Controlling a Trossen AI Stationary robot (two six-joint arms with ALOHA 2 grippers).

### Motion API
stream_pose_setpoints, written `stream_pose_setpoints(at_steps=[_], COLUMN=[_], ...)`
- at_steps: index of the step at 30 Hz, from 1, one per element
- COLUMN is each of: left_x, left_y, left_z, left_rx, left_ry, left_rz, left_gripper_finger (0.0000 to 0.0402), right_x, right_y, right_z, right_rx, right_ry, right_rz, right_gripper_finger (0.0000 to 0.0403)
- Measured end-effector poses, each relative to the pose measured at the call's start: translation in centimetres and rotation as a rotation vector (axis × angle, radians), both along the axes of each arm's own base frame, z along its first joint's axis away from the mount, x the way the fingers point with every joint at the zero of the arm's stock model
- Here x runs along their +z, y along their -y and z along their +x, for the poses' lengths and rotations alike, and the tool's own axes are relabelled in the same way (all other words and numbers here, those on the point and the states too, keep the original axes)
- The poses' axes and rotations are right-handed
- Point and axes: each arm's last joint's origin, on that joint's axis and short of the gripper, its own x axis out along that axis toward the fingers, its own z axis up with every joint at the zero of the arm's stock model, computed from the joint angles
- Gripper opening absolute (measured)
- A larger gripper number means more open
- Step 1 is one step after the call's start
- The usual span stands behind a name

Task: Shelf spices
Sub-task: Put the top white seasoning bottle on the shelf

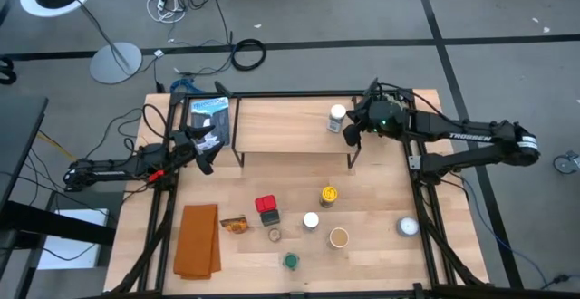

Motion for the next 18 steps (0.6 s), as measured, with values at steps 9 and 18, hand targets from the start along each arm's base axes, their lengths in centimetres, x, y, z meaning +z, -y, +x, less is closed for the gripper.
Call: stream_pose_setpoints(at_steps=[9, 18], left_x=[0.0, 0.0], left_y=[0.0, 0.0], left_z=[0.0, 0.0], left_rx=[-0.001, -0.001], left_ry=[0.000, 0.000], left_rz=[0.000, 0.000], left_gripper_finger=[0.0351, 0.0351], right_x=[-0.1, 0.2], right_y=[-0.6, -1.6], right_z=[0.3, 1.5], right_rx=[0.189, 0.261], right_ry=[0.052, 0.112], right_rz=[0.150, 0.130], right_gripper_finger=[0.0000, 0.0000])
